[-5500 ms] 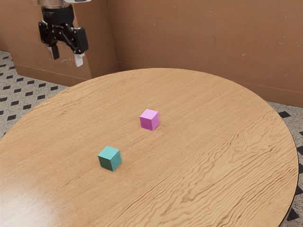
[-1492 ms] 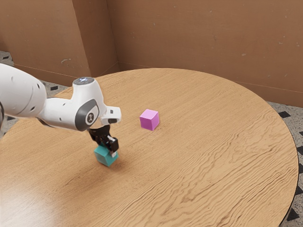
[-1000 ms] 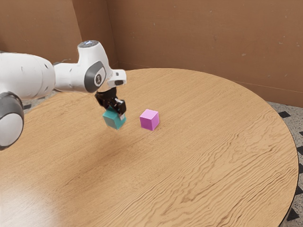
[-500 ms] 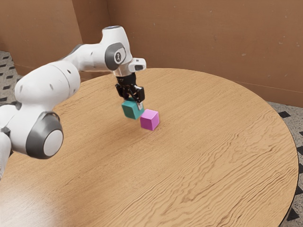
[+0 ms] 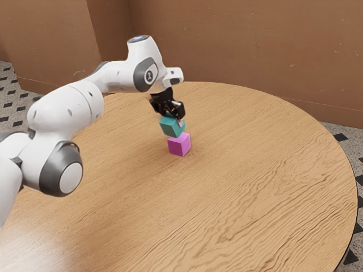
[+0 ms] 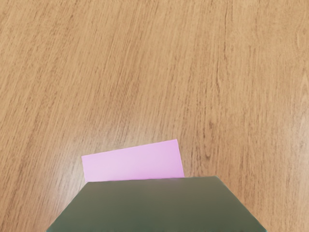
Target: Pick up the blue block with one arm, and put the blue block on the pink block with one arm
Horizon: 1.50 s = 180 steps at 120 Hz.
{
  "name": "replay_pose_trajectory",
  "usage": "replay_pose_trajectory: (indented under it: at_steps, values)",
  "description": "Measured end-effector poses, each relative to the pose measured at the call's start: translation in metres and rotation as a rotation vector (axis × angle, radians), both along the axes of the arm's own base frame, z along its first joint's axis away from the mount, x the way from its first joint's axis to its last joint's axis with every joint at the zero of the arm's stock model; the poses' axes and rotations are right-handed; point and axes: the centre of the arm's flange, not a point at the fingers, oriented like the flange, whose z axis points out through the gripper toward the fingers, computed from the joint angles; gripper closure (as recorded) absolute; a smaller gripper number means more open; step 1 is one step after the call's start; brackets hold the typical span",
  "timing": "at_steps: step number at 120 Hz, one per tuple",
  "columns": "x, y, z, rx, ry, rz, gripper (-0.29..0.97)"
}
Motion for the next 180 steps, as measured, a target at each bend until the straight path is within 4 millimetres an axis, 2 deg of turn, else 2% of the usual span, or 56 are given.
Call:
replay_pose_trajectory:
  at_steps: [20, 118, 137, 180]
  values:
    - [0.002, 0.003, -0.01, -0.009, -0.017, 0.019, 0.31]
    - [0.004, 0.007, -0.016, -0.021, -0.028, 0.048, 0.3]
    - [0.005, 0.006, -0.027, -0.023, -0.022, 0.05, 0.3]
    - [0.007, 0.003, -0.026, -0.021, -0.043, 0.051, 0.3]
